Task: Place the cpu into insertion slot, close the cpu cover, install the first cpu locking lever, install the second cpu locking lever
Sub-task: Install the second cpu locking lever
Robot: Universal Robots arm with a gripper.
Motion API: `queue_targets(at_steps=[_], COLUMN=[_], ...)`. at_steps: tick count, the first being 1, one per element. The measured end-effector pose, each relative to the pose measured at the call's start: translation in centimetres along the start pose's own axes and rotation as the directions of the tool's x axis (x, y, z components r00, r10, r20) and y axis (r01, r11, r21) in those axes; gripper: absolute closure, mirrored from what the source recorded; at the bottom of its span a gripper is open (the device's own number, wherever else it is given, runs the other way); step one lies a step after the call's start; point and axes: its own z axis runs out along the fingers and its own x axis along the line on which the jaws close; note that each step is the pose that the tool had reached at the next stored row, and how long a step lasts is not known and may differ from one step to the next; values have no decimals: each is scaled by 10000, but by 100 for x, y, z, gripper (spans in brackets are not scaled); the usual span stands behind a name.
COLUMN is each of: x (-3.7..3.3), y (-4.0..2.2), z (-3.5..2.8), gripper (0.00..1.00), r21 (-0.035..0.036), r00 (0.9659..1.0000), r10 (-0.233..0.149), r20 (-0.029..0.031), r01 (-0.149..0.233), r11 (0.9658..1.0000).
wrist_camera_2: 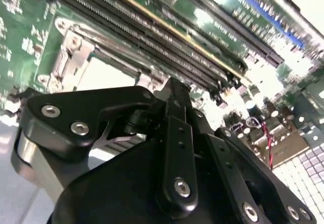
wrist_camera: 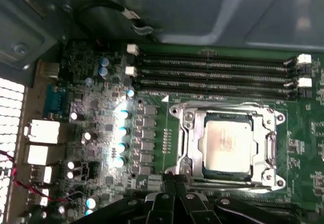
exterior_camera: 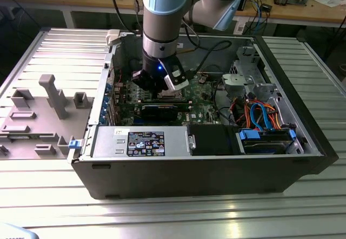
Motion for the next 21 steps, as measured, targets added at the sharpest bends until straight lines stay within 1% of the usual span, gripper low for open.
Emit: queue_targets(at_steps=[1,2,4,6,8,9,11,13,14,15,17,18,19,21], x=[-21,-42,-95,-158,-217,-267,-326,-406,-415,-422,-424,-424,-423,-418], y=[11,27,69,118,164,201,243,315,336,366,396,407,417,439], z=[0,0,3,5,8,10,12,16,15,0,-39,-71,-112,-243], gripper=[89,89,89,89,89,89,89,89,89,89,89,89,89,89], r21=[115,191,259,298,313,323,327,344,366,468,601,663,719,854], r00=[10000,10000,10000,10000,9999,9999,9999,9998,9998,9998,9998,9998,9998,9998], r10=[7,12,20,24,28,30,34,37,41,46,56,61,64,74], r20=[-16,-30,-54,-83,-111,-133,-154,-176,-176,-182,-193,-197,-200,-208], r01=[-7,-12,-18,-22,-24,-26,-29,-31,-34,-38,-44,-48,-50,-56], r11=[9999,9998,9997,9996,9995,9995,9995,9994,9993,9989,9982,9978,9974,9963])
